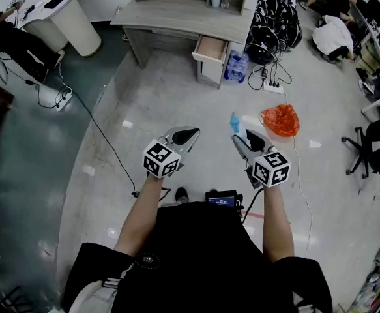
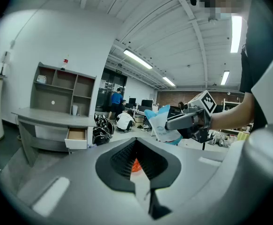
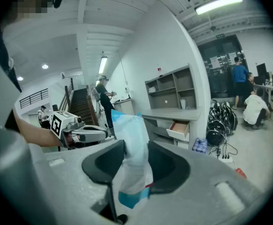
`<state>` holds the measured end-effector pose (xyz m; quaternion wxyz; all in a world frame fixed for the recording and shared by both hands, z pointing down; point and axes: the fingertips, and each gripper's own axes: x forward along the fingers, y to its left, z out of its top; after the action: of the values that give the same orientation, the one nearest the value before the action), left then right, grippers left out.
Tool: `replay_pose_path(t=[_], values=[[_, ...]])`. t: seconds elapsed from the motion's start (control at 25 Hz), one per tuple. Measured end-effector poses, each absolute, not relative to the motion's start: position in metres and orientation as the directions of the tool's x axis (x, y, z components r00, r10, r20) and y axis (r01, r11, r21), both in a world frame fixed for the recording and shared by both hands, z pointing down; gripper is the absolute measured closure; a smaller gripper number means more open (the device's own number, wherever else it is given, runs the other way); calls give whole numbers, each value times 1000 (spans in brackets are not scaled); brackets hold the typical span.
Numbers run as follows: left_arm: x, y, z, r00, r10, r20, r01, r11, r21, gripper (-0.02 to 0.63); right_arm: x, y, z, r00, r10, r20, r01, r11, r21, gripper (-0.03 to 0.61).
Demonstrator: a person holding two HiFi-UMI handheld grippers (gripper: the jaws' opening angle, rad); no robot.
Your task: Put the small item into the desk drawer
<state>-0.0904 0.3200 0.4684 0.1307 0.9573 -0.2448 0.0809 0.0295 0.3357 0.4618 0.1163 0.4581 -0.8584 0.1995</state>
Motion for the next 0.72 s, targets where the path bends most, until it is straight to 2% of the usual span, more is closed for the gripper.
replay_pose_path(t=[0.72], values=[[-91,325,468,860,-461,219,-502,-840,204,612,32,341,458,-570,-744,348,-821,510,-256,414]])
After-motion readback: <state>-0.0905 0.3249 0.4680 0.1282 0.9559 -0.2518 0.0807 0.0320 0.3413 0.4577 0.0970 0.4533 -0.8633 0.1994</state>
